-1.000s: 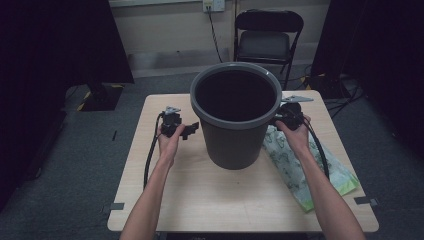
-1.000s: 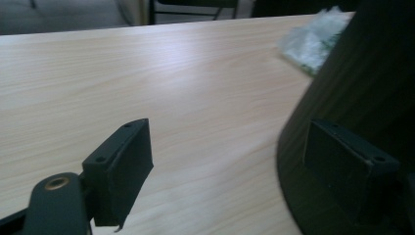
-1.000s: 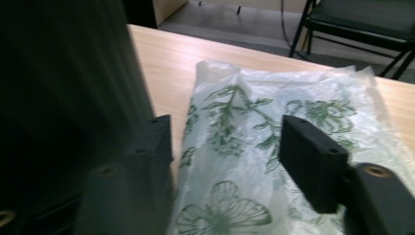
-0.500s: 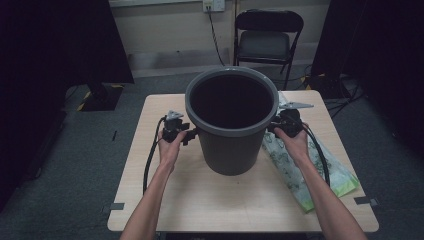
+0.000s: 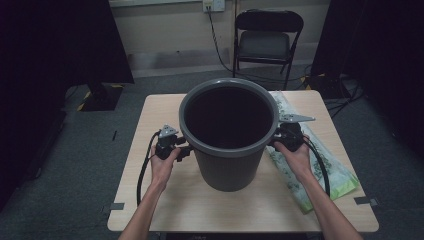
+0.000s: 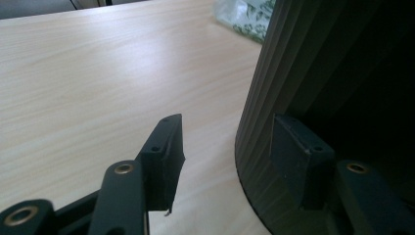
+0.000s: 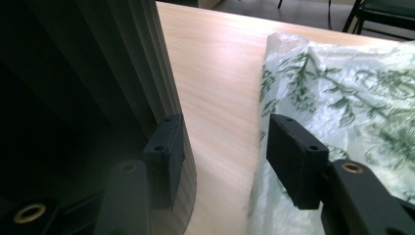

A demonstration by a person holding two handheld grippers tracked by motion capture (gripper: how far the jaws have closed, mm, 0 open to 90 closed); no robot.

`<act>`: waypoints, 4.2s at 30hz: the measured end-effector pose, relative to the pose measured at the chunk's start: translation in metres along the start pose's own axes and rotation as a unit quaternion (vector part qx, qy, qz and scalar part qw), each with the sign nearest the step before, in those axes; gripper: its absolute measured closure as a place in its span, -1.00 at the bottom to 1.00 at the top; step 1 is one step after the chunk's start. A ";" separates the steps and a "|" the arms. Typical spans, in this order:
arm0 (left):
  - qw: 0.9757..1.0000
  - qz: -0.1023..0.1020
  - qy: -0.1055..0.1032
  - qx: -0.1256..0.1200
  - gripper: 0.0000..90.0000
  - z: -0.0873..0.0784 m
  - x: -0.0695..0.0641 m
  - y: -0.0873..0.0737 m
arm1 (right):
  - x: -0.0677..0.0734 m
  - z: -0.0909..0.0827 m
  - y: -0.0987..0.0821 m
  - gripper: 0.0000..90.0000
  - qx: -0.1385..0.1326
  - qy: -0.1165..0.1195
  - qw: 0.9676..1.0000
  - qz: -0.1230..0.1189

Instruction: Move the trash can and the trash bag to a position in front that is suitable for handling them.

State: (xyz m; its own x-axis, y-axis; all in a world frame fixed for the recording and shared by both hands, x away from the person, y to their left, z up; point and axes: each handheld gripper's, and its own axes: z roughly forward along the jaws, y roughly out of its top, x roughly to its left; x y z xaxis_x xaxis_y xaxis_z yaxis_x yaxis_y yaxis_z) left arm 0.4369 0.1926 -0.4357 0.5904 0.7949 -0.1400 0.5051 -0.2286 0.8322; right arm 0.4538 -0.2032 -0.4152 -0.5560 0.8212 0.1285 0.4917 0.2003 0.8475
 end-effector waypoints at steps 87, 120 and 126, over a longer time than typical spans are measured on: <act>0.994 0.064 0.035 0.083 -0.66 -0.010 -0.003 -0.085 | 0.042 -0.036 -0.120 0.14 0.104 0.029 0.992 -0.063; 0.994 0.065 0.031 0.083 -0.68 -0.008 -0.002 -0.085 | -0.029 0.003 -0.093 -0.51 0.091 -0.061 0.993 -0.039; 0.994 0.064 0.032 0.084 -0.68 -0.008 -0.002 -0.085 | -0.044 -0.002 -0.094 -0.51 0.090 -0.063 0.993 -0.036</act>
State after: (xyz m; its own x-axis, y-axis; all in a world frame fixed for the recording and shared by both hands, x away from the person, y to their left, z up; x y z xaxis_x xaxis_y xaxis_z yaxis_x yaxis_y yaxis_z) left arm 0.3876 0.2151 -0.5014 0.6176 0.7865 0.0009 0.5294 -0.4165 0.7391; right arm 0.4302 -0.2595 -0.4997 -0.5113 0.8594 -0.0051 0.5721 0.3448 0.7442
